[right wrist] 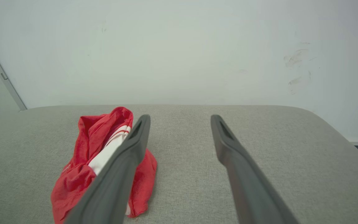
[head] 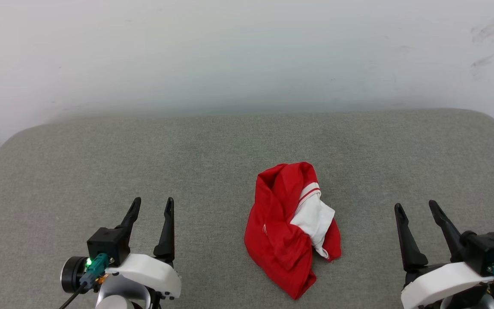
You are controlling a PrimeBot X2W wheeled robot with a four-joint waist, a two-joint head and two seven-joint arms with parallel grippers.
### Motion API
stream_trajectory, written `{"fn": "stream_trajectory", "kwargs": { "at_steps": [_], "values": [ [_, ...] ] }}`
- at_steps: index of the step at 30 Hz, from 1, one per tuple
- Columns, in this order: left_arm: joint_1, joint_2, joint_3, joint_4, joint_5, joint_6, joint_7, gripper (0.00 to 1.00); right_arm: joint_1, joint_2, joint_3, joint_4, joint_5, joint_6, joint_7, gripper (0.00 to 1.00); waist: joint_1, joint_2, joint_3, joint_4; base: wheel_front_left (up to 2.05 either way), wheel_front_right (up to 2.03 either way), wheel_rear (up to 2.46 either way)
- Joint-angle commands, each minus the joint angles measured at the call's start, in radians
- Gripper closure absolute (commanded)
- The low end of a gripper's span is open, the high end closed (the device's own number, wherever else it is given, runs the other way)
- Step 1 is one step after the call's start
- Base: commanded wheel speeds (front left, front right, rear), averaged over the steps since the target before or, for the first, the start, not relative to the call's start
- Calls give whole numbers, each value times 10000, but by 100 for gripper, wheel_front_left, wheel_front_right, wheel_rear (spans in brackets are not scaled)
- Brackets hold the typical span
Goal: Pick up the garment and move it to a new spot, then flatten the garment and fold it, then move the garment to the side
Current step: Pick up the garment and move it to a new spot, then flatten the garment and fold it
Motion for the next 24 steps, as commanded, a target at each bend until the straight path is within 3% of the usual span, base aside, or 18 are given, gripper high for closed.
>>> {"fn": "stream_trajectory", "kwargs": {
  "at_steps": [1, 14, 18, 24],
  "values": [
    [126, 26, -16, -92, 24, 36, 44, 0, 143, 8, 29, -66, -20, -3, 24, 0, 1, 0, -2, -1, 0, 0, 0],
    [-50, 48, -108, -288, 25, 187, 148, 0, 1, 8, 92, -140, -62, -5, 62, 0, 1, 0, 86, 6, 0, 0, 0],
    [-539, 10, -402, -422, 70, -130, 382, 0, -73, 8, 73, -146, -82, -3, 60, 0, 1, 0, 205, 59, 0, 0, 0],
    [-1888, -249, -1581, -362, 141, -1121, 1915, 0, -243, 10, 93, -160, -121, -5, 104, 0, 1, 0, 532, 97, 0, 0, 0]
  ]
}}
